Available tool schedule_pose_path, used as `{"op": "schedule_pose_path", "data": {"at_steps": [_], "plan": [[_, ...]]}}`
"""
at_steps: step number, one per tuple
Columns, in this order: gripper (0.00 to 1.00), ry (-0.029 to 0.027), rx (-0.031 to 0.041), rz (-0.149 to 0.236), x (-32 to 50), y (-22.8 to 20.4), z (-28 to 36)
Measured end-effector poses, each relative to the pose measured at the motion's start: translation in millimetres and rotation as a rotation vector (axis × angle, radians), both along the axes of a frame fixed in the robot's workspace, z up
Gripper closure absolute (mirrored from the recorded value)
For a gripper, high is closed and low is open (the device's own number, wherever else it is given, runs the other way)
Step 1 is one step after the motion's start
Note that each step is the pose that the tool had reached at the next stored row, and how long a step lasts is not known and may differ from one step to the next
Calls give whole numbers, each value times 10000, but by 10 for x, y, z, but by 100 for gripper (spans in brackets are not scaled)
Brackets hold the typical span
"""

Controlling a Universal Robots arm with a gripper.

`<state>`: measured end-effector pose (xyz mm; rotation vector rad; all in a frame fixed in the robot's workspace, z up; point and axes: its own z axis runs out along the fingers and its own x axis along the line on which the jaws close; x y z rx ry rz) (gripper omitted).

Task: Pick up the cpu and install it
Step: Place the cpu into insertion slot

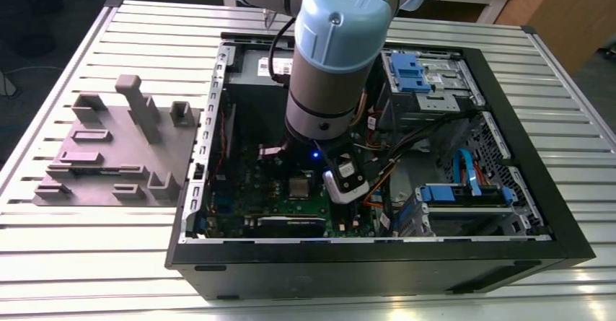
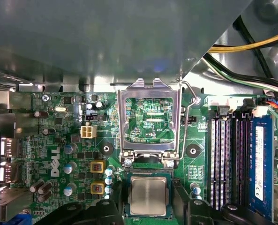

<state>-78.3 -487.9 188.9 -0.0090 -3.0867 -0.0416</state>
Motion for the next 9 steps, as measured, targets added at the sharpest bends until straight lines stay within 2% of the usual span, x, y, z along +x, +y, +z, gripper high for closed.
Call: {"op": "schedule_pose_path", "data": {"at_steps": [4, 9], "plan": [[46, 3, -5, 1, 0, -1, 11], [48, 16, -2, 1, 0, 0, 97]]}}
